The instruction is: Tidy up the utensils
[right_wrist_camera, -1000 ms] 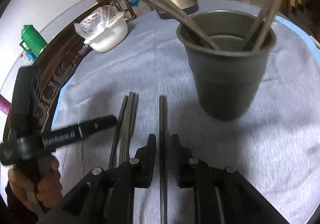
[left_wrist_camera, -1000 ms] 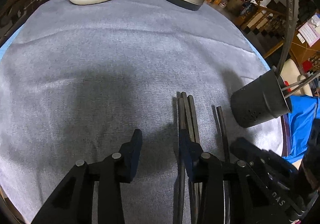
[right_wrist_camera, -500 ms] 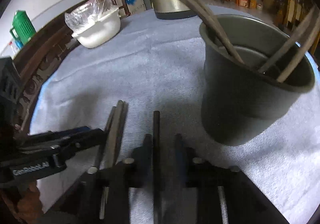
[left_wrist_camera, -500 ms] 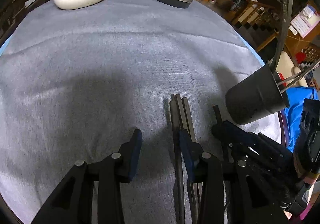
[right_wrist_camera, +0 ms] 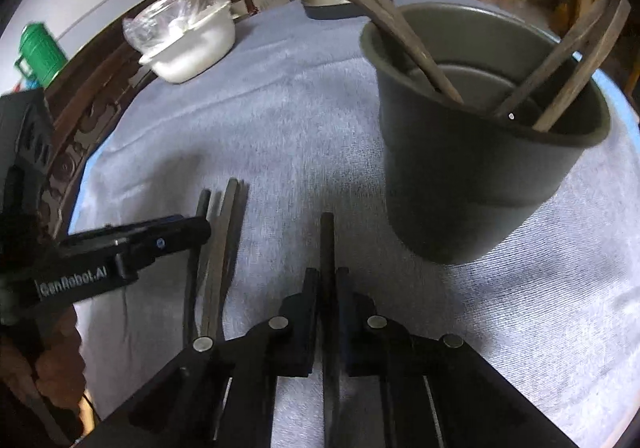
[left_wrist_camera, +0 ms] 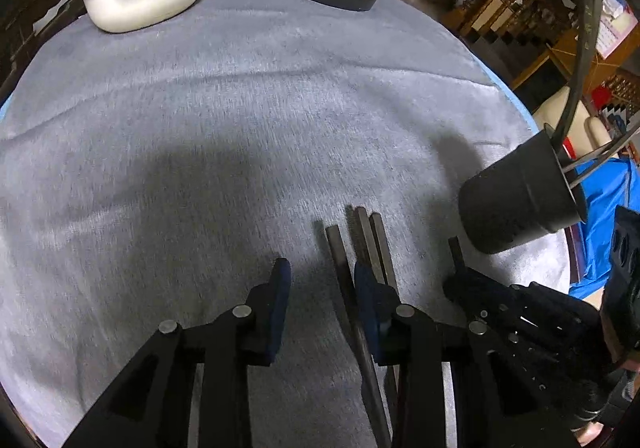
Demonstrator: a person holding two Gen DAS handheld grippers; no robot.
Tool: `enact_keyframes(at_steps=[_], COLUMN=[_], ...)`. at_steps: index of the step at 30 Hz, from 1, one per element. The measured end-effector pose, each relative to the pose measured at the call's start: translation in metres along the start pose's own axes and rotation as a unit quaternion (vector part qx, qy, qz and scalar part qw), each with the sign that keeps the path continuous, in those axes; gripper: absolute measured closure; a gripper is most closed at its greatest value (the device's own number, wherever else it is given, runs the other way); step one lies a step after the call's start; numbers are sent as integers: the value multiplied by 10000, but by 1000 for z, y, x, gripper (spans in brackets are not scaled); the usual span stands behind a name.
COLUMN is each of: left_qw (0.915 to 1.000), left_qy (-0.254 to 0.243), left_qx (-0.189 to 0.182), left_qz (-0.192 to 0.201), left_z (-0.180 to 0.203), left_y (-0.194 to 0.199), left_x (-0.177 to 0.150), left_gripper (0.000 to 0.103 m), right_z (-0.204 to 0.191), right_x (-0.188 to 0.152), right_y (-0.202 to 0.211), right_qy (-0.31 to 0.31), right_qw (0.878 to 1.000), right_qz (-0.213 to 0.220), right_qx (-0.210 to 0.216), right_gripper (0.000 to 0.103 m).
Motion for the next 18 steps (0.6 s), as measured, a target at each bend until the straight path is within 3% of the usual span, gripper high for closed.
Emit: enact_keyframes(at_steps=[5,6,7,10,18], left_qw=[10000,10000,9999,9998,9973], left_qy=[-52,-63,-93,-134,-11], left_qx=[-15,-26,-46,-107,-182], left_qz=[19,38,40,67,710], left_z=[4,4,5,6,7], left_y=[-3,-3,-4,-6,41], left_x=[10,10,11,9,3], left_gripper=[69,72,86,91,96], right_z=[-6,-8,-9,-10,-17], right_x=[13,15,16,17,11], right_y=[-4,-5,-5,-5,32], right_qy=[77,142,205,284,429], right_qw=[9998,9996,9993,9988,9977], right_qz=[31,49,61,60,504], right_qx=[-194,-257,-314,-399,130], right_gripper=[91,91,92,95,96])
Point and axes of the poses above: each gripper's, at about its wrist camera, not at the fingertips, and y roughly against the way its jaws point, z to its right, x to its top, the point moved 10 cm from there along -y, roughly the way its jaws point, and after that the axes turned 15 degrees about -z, right-handed, at the moved point
